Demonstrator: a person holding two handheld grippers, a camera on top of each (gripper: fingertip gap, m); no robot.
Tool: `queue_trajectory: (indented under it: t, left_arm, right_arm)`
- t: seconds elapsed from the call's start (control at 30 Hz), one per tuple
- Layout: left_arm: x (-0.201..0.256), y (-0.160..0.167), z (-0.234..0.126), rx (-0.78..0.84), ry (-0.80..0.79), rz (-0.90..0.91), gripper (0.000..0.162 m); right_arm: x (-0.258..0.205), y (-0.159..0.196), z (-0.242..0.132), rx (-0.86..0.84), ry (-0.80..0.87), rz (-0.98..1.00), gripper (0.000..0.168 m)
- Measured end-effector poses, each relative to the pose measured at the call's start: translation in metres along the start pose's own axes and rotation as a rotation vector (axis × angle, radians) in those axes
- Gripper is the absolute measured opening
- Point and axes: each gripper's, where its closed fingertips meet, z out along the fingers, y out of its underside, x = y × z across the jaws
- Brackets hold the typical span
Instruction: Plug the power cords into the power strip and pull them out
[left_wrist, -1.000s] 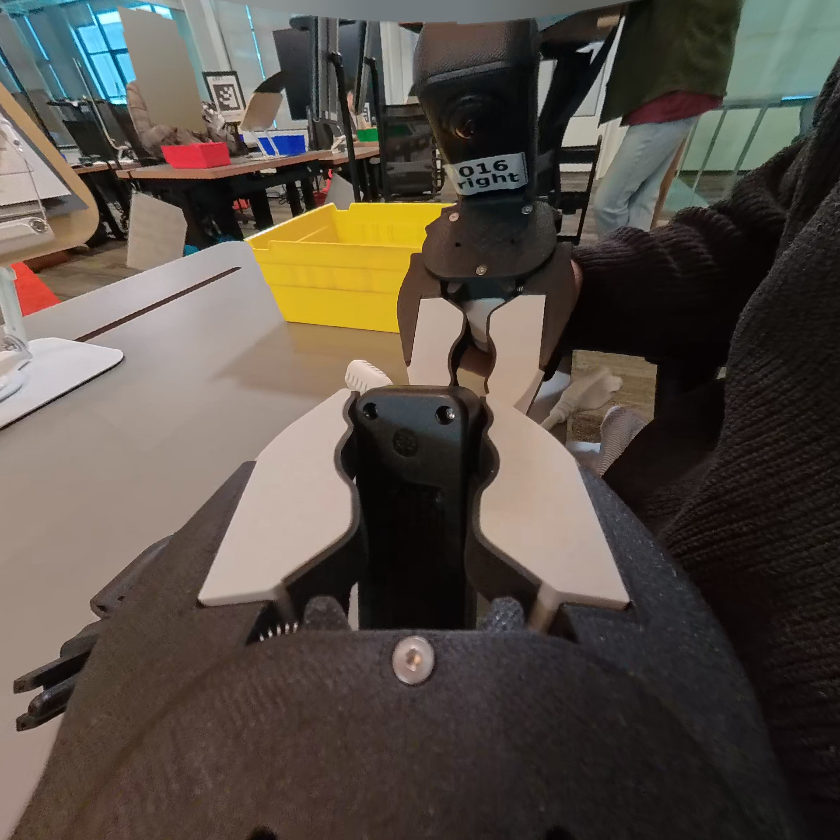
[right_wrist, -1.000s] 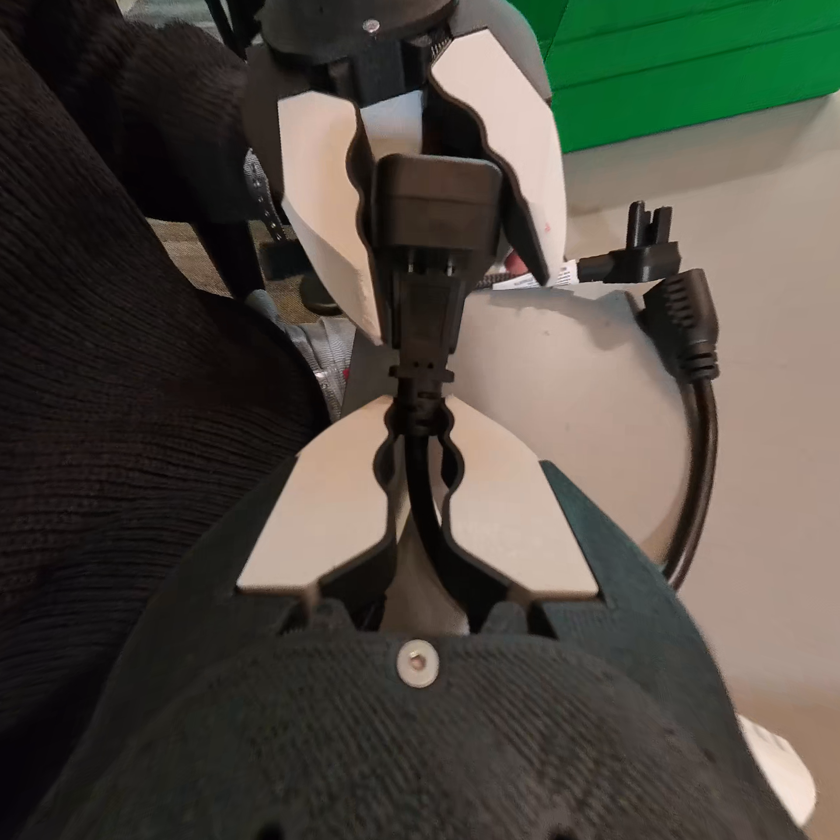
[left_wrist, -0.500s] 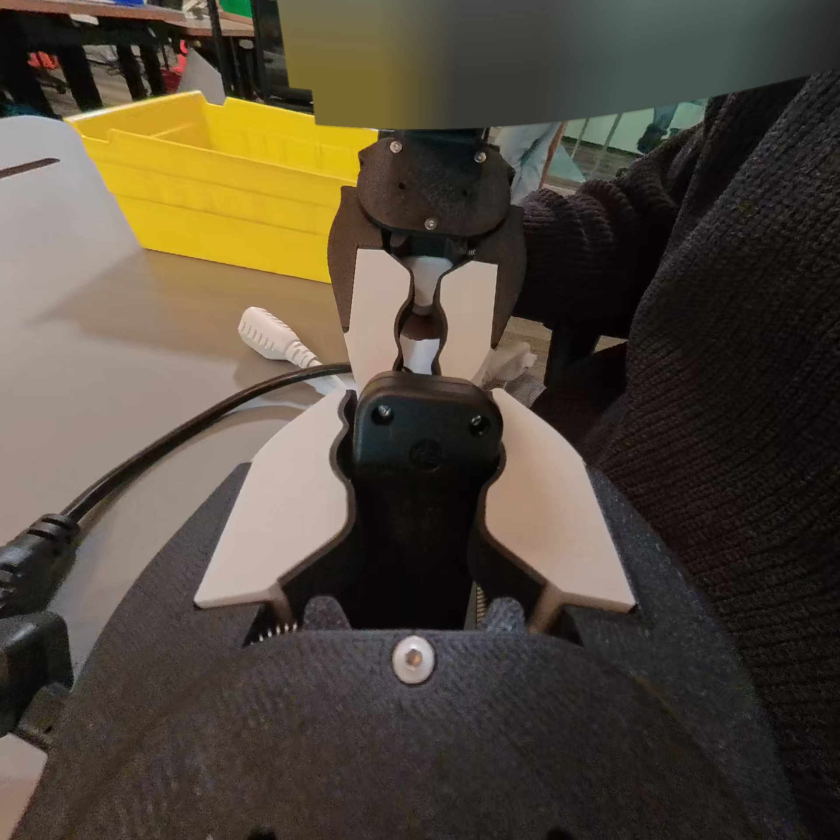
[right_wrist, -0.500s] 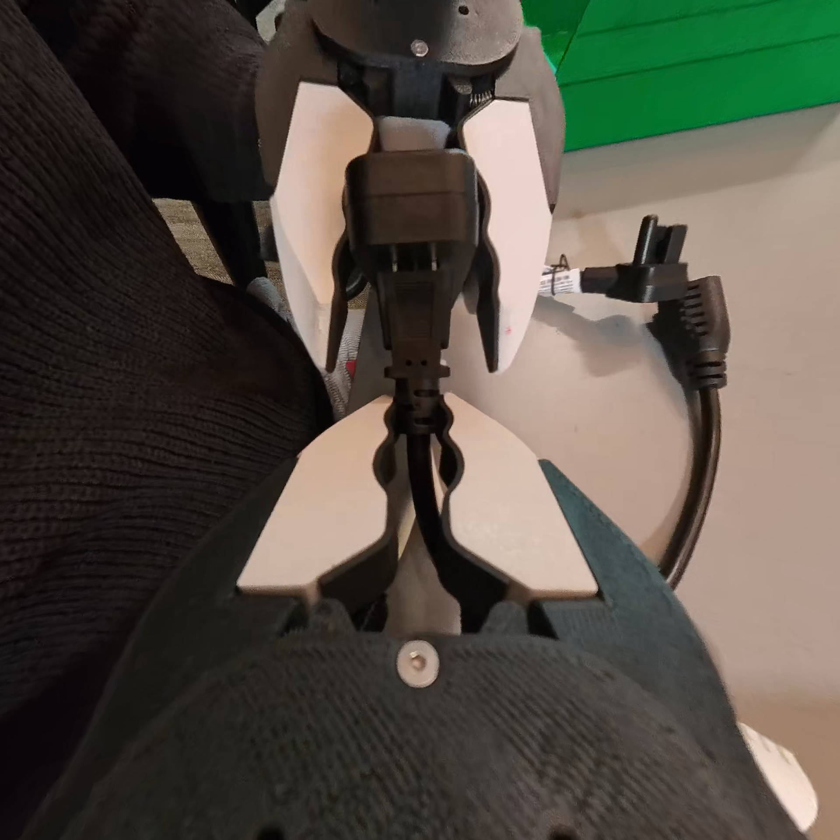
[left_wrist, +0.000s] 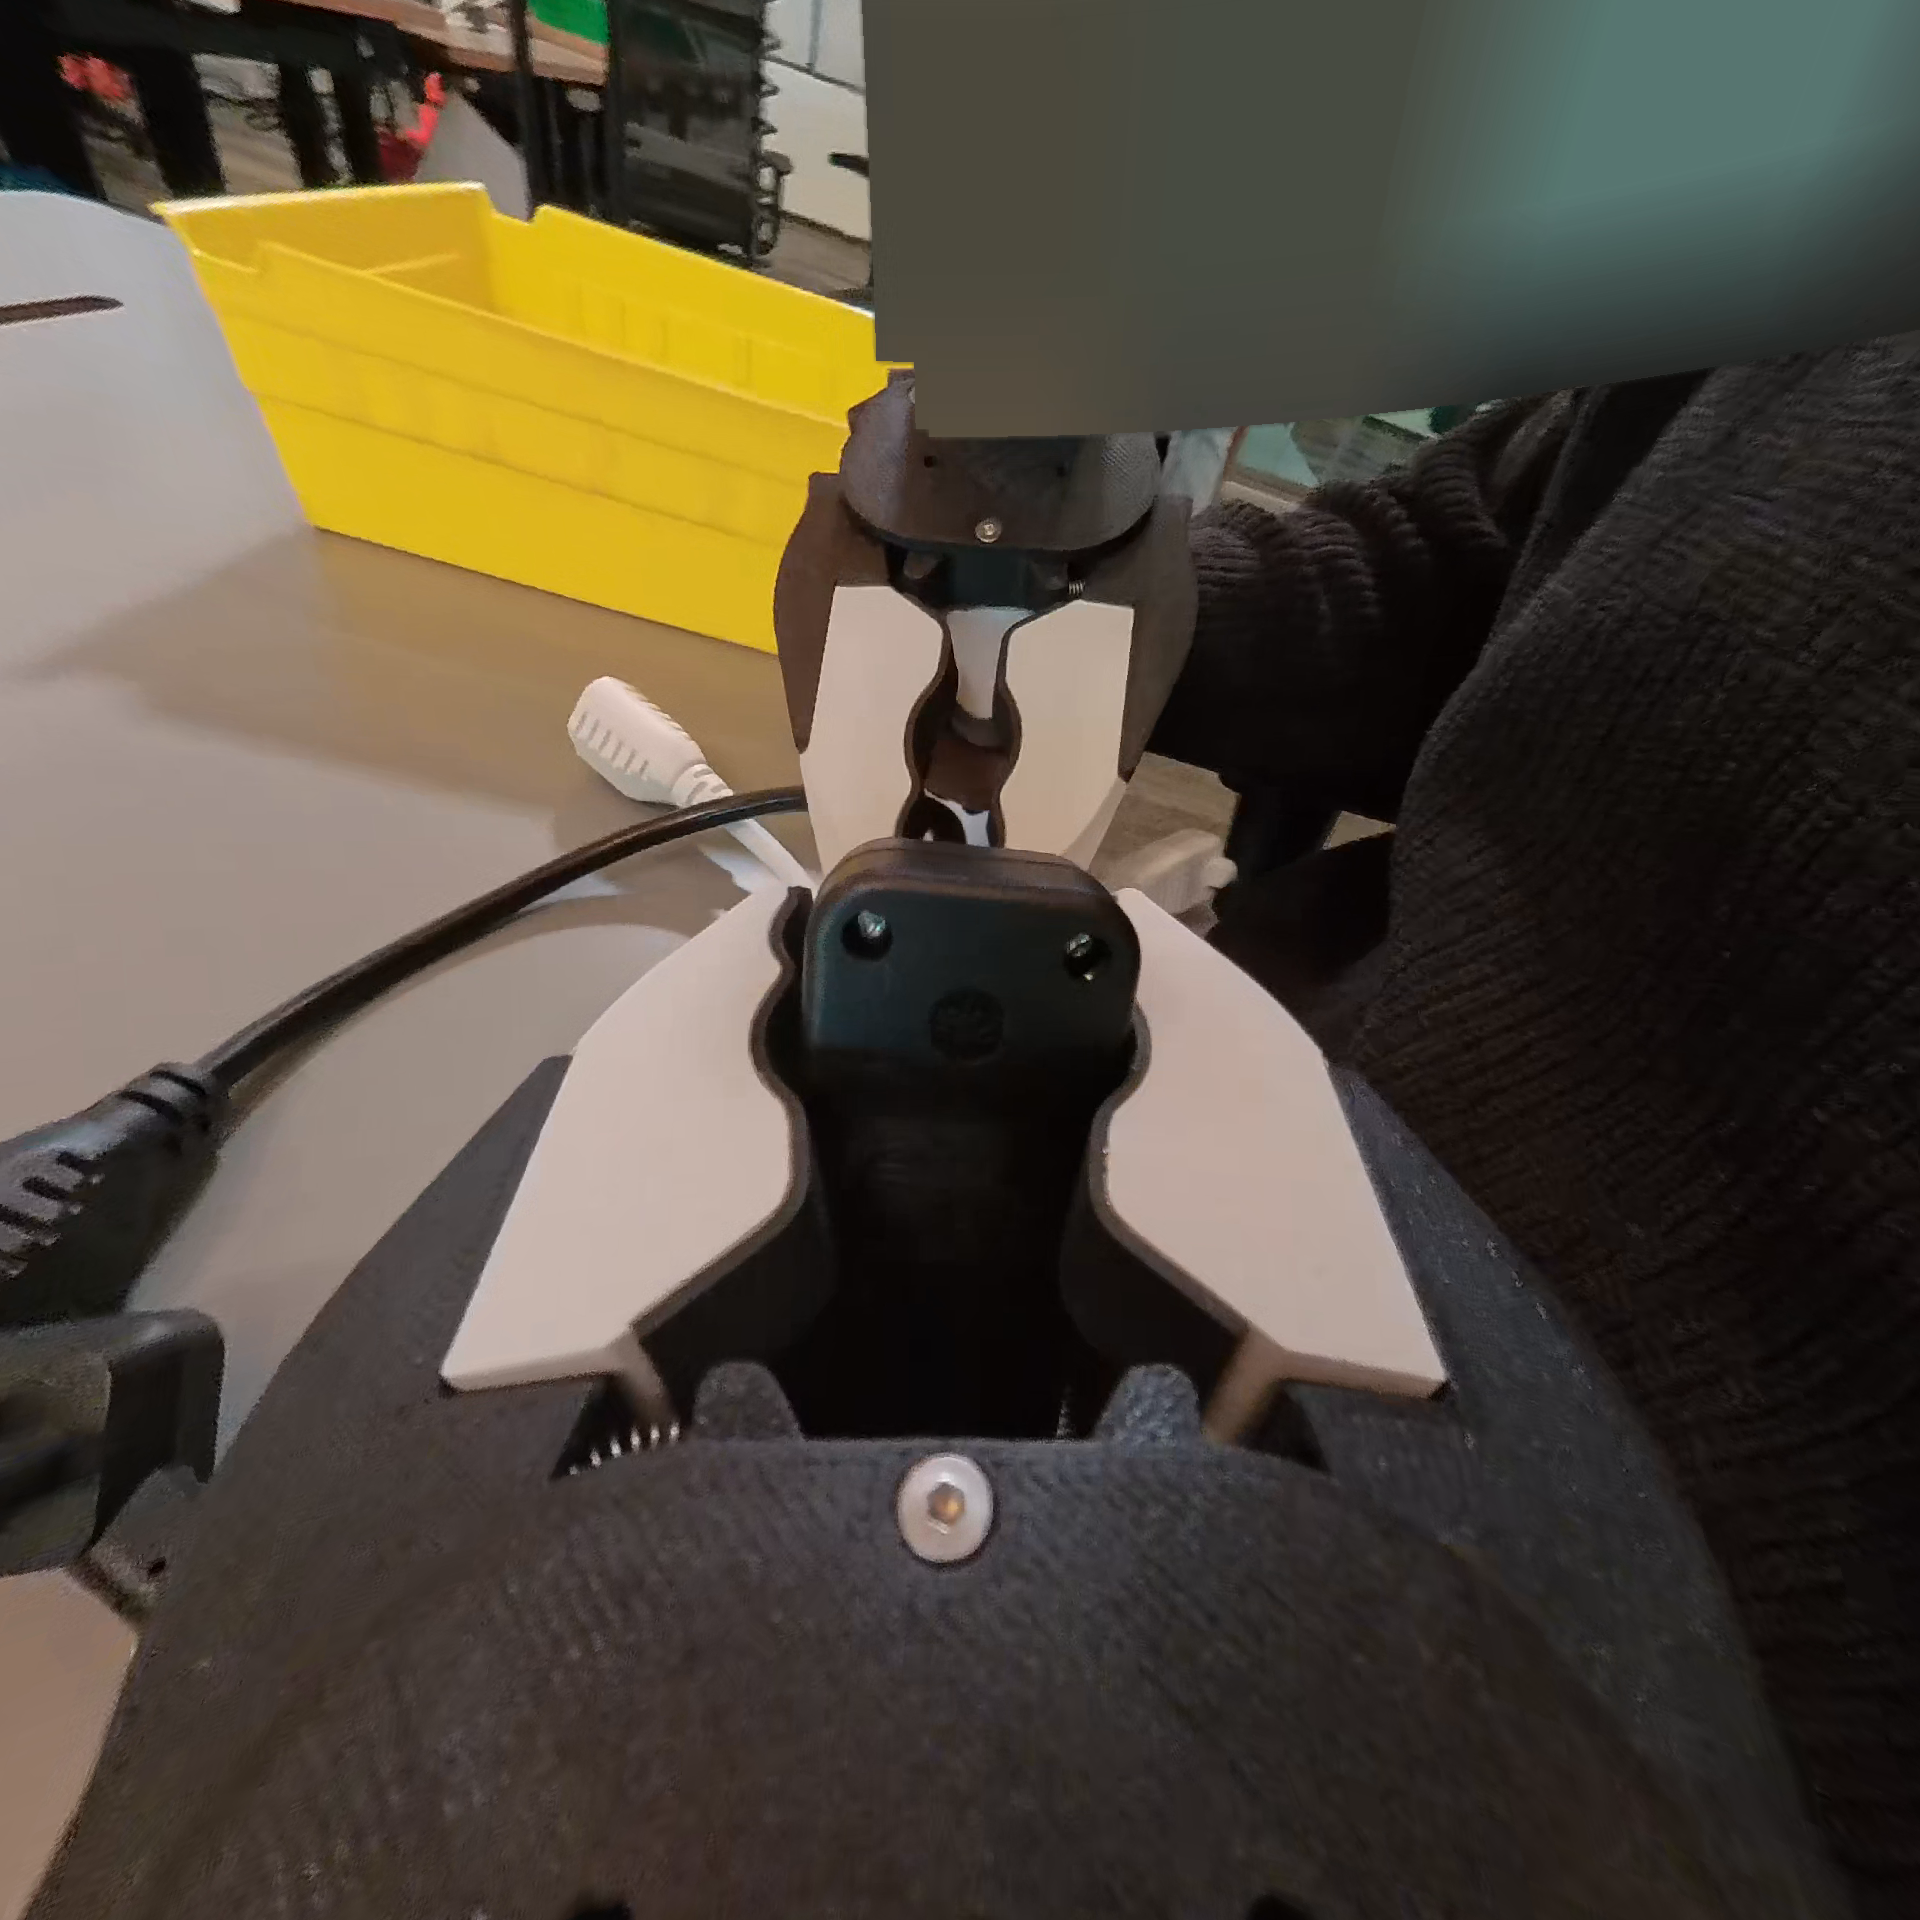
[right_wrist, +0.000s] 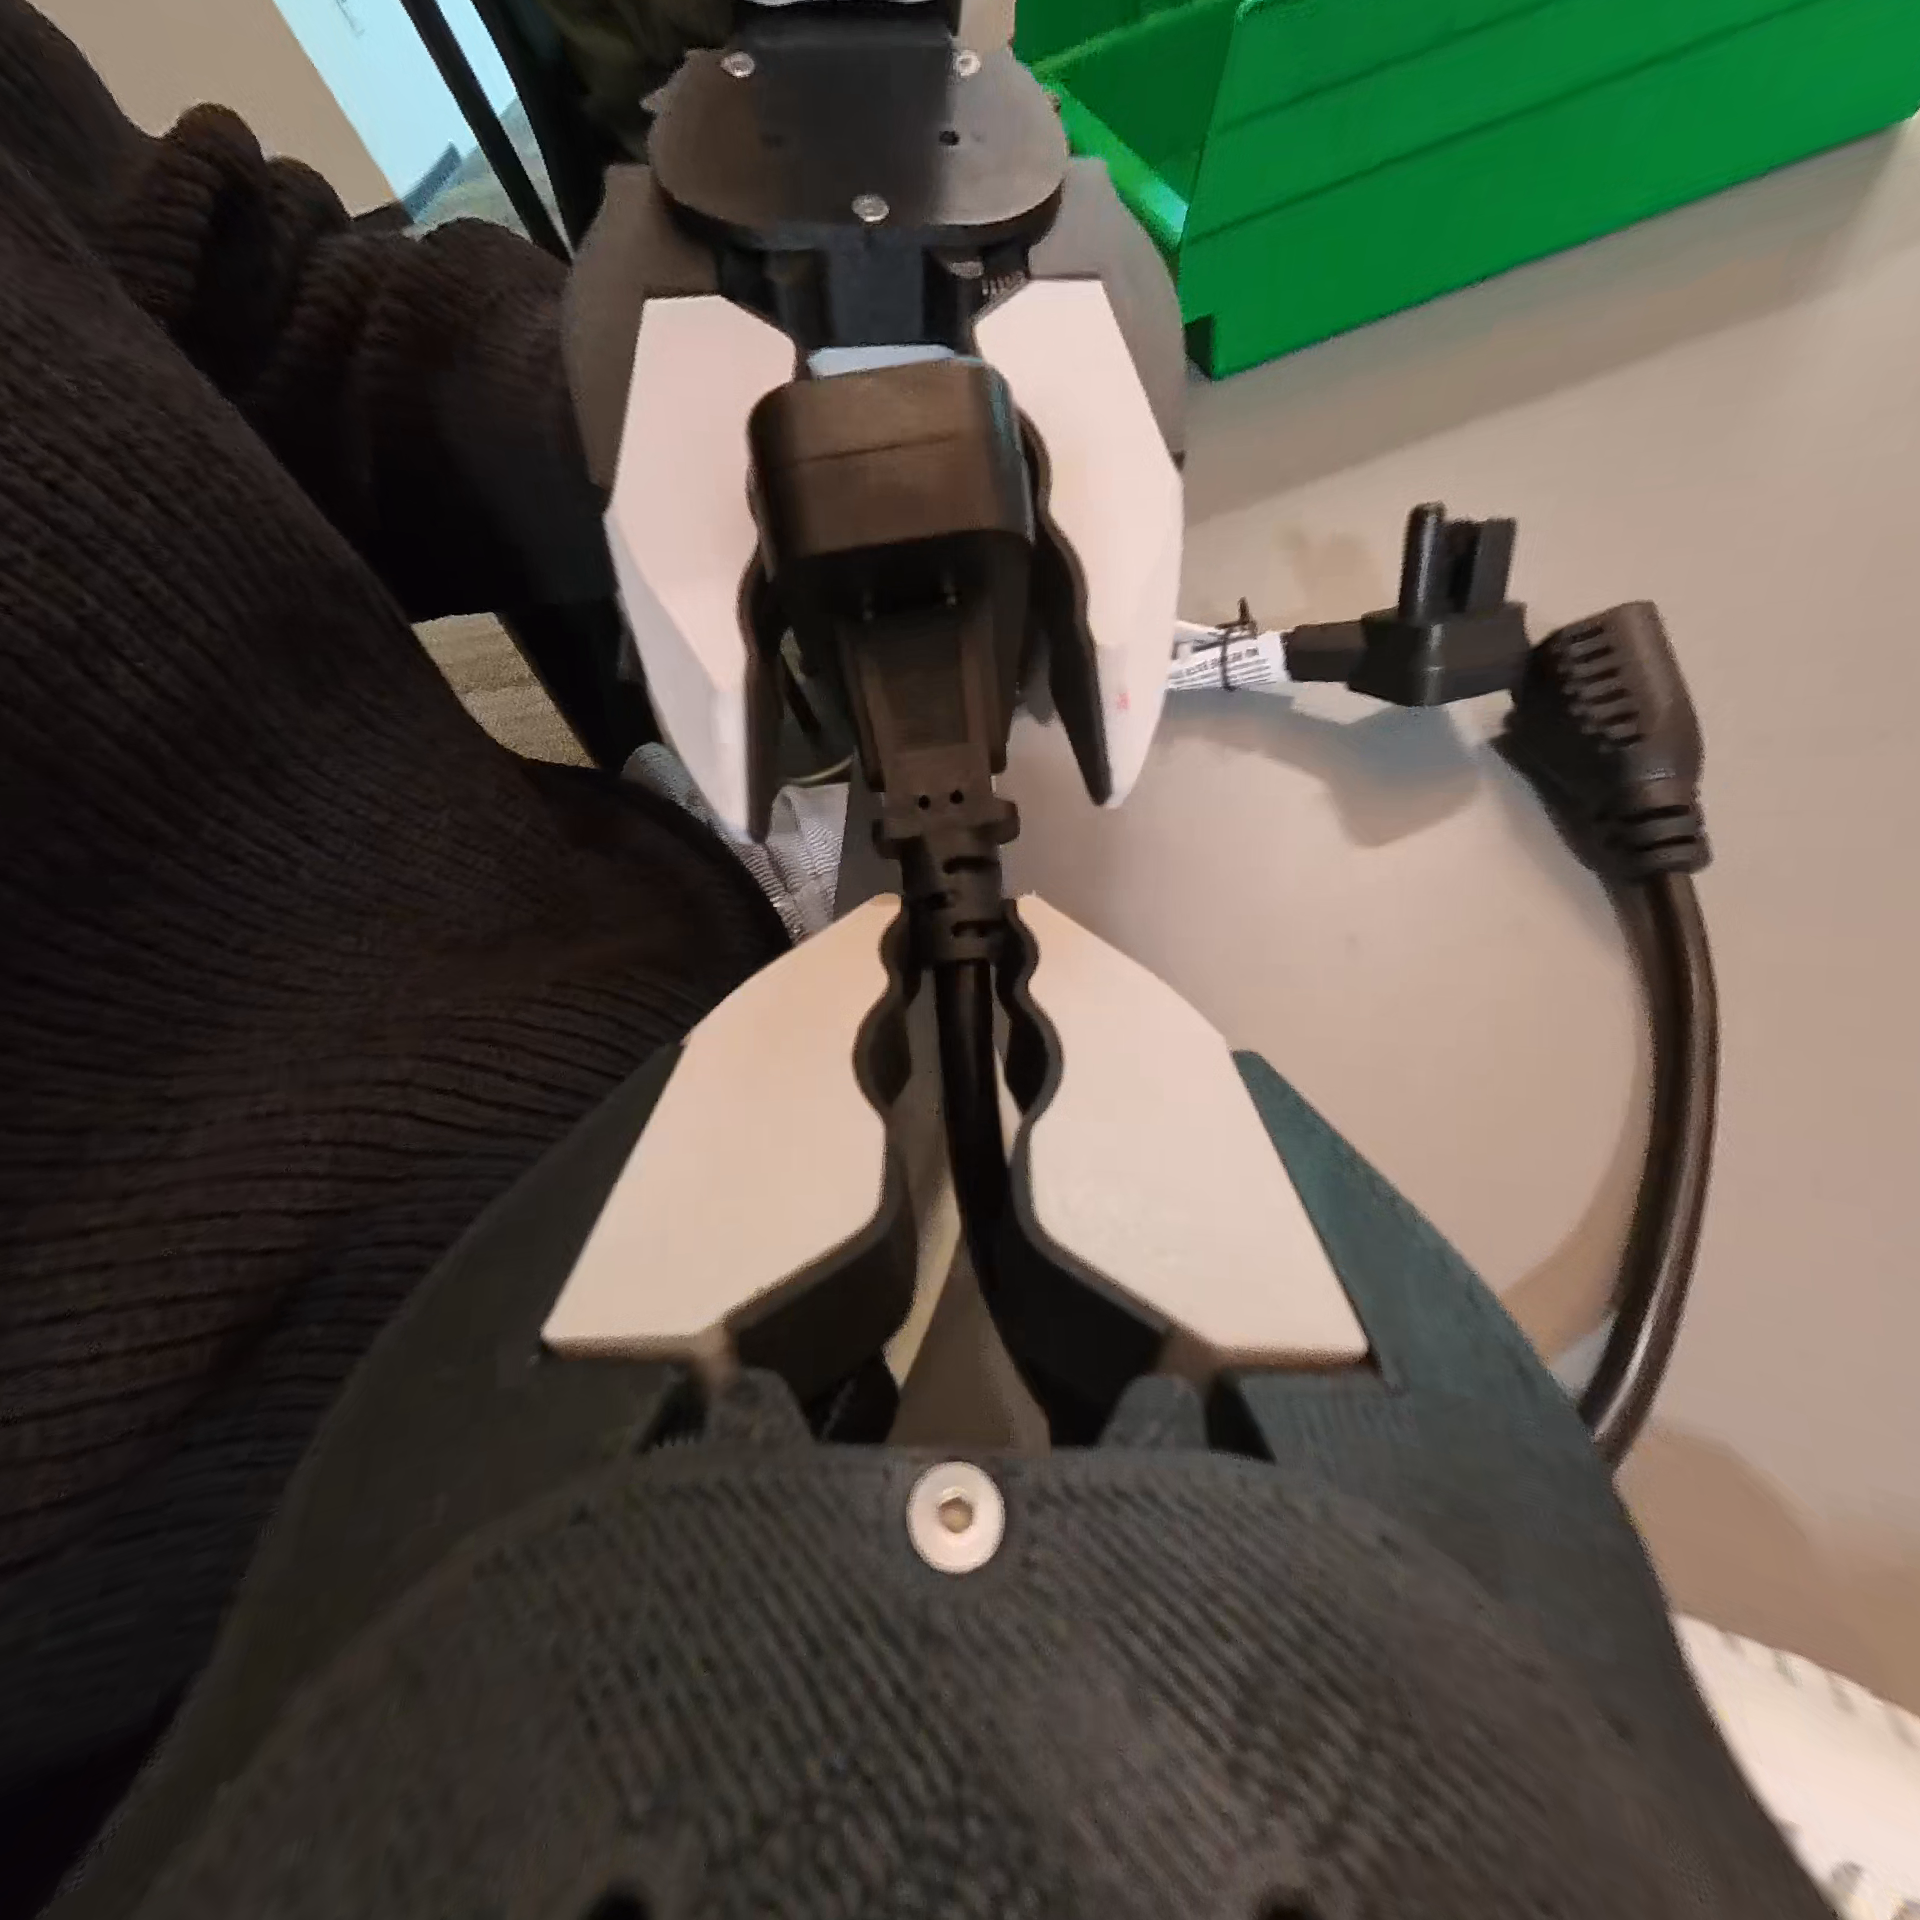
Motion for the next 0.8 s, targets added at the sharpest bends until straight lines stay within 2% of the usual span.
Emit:
queue_trajectory:
  t: [0.07,0.13,0.2,0.3,0.43,0.57,0.8]
  left_arm:
    - [0.01,0.0,-0.003,0.006,0.093,0.007,0.055]
    - [0.013,0.001,-0.002,0.005,0.119,-0.028,0.055]
    - [0.011,-0.003,-0.001,0.023,0.108,-0.076,0.054]
    - [0.002,0.001,0.0,0.014,0.08,-0.126,0.054]
    - [0.01,0.002,-0.004,0.011,0.136,-0.086,0.055]
    - [0.005,0.002,0.001,-0.006,0.101,-0.101,0.055]
    - [0.001,-0.006,-0.001,0.041,0.064,-0.086,0.054]
  right_arm:
    - [-0.014,0.0,0.0,-0.032,-0.02,-0.052,0.015]
    - [-0.018,0.0,-0.002,-0.007,-0.077,-0.028,0.015]
    - [-0.008,-0.003,-0.005,0.06,-0.094,0.027,0.015]
    - [0.006,0.004,-0.002,0.041,-0.047,0.078,0.016]
    - [-0.013,0.006,-0.005,-0.02,-0.06,0.01,0.015]
    - [-0.008,0.008,-0.008,0.016,-0.096,0.103,0.015]
    - [-0.003,0.001,-0.011,0.045,-0.063,0.094,0.015]
